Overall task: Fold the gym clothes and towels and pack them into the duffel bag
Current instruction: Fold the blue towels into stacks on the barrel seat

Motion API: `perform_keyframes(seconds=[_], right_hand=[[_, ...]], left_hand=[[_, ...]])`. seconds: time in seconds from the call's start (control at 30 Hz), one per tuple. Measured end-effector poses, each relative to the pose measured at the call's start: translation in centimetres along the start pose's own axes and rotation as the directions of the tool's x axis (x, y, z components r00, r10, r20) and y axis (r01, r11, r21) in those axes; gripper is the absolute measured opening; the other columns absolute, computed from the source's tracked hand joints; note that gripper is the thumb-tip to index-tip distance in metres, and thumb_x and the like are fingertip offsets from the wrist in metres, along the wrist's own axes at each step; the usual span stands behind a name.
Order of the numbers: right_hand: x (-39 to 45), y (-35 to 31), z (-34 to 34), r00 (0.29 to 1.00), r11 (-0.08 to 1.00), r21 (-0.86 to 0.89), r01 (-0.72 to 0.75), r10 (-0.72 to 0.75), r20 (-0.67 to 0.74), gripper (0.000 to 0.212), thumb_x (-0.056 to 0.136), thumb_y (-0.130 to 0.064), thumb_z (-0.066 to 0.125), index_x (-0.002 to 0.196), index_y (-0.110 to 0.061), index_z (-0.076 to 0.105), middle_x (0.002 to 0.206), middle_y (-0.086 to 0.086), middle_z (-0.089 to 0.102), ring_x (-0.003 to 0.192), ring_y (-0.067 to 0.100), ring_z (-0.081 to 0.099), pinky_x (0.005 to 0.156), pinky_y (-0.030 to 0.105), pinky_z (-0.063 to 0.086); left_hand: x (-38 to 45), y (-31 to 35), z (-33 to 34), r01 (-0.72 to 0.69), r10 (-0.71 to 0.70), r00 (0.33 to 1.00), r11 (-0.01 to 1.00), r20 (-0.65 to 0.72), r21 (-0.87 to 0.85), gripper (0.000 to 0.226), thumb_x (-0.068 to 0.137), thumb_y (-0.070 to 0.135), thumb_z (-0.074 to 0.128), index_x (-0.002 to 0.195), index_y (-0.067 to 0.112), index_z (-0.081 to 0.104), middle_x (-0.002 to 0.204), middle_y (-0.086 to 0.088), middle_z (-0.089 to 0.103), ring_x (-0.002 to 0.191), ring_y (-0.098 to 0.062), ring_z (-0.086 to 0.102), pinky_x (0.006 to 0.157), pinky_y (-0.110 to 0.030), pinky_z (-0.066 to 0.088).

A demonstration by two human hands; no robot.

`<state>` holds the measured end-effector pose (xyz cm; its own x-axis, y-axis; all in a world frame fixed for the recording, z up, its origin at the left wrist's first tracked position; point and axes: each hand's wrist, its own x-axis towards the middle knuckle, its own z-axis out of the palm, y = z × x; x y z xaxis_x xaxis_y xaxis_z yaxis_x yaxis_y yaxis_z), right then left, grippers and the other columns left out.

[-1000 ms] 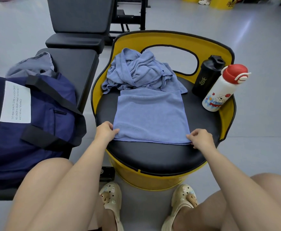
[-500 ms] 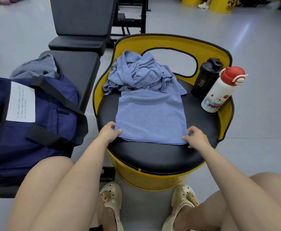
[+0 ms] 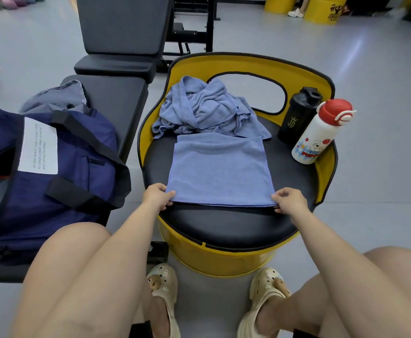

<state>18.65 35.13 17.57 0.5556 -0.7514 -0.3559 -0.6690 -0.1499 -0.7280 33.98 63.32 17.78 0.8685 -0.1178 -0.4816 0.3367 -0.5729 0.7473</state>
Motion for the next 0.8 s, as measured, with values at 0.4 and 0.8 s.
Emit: perform_keyframes(seconds=[0.4,0.8], right_hand=[[-1.2,0.7,-1.7,0.989,0.903,-0.430,-0.003,0.066,0.131,0.018,0.090,-0.005,0.055,0.074,-0.010,0.050,0.091,0.017,0.062,0.060,0.022,0.059,0.059,0.031,0.056],[-0.9,-2.1,-1.4,0.978,0.789,-0.582,0.196,-0.197,0.063,0.029,0.090,-0.035,0.062,0.113,-0.019,0.054,0.113,0.003,0.058,0.099,0.023,0.057,0.079,0.037,0.051]], left_hand=[[-2.3,-1.3,-0.6,0.038,-0.112,0.965,0.955,0.237,0.293,0.040,0.089,0.020,0.066,0.065,0.015,0.035,0.063,-0.005,0.055,0.052,-0.014,0.051,0.050,-0.021,0.045],[-1.2,2.4,-0.2,-0.213,0.233,0.972,0.829,0.028,0.517,0.021,0.091,0.035,0.058,0.095,0.016,0.051,0.109,-0.007,0.057,0.091,-0.021,0.053,0.073,-0.031,0.042]])
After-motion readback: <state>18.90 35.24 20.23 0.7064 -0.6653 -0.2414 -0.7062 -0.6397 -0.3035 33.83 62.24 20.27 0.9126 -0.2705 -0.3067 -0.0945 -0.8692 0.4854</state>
